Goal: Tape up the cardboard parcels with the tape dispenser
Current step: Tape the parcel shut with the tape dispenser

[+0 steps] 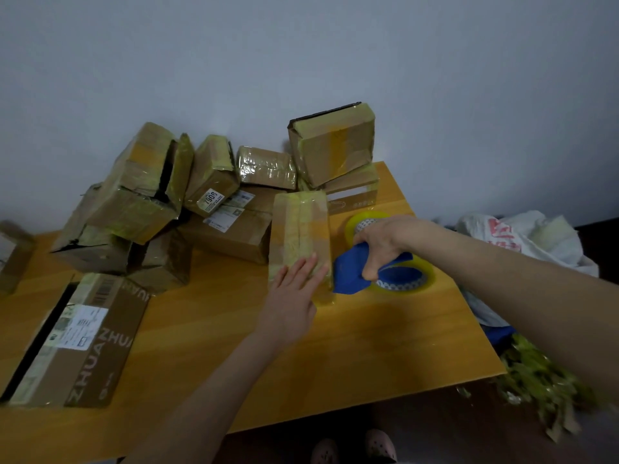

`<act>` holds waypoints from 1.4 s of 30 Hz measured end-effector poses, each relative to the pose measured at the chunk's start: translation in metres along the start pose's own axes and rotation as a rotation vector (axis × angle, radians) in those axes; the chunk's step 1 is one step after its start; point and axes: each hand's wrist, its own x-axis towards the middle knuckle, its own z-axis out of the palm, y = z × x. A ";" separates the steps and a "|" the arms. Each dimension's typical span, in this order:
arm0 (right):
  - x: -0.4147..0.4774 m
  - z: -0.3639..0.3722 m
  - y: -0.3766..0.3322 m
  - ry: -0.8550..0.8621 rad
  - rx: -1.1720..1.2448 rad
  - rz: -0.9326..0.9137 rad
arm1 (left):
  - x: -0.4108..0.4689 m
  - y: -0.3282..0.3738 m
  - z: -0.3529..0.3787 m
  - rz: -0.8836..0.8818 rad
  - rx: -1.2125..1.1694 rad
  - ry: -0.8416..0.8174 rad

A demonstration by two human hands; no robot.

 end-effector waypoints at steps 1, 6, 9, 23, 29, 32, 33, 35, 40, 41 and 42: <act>-0.002 0.000 -0.003 0.003 -0.018 0.012 | 0.000 0.001 0.000 -0.003 0.003 0.003; -0.011 0.005 -0.014 0.046 -0.067 0.054 | -0.002 0.002 -0.001 -0.013 0.023 0.014; -0.018 0.016 -0.010 0.008 0.068 0.061 | -0.003 0.003 -0.004 -0.001 0.014 0.011; -0.009 0.102 0.036 0.218 1.495 0.171 | 0.000 0.000 -0.006 -0.003 0.027 -0.020; 0.016 0.144 0.015 0.096 1.714 0.275 | 0.000 0.002 -0.004 -0.039 -0.051 -0.024; 0.026 0.146 0.017 0.141 1.698 0.272 | 0.000 0.001 -0.011 -0.037 -0.257 0.041; 0.029 0.145 0.017 0.169 1.665 0.260 | -0.001 0.000 -0.016 -0.083 -0.369 0.111; 0.031 0.142 0.015 0.206 1.602 0.237 | -0.002 -0.009 -0.024 -0.237 -0.529 0.305; 0.035 0.138 0.007 0.226 1.516 0.182 | 0.000 -0.020 -0.031 -0.576 -0.719 0.211; 0.034 0.137 0.006 0.239 1.467 0.171 | 0.001 -0.019 -0.029 -0.563 -0.729 0.169; 0.033 0.135 0.005 0.257 1.386 0.166 | 0.001 -0.018 -0.027 -0.546 -0.727 0.153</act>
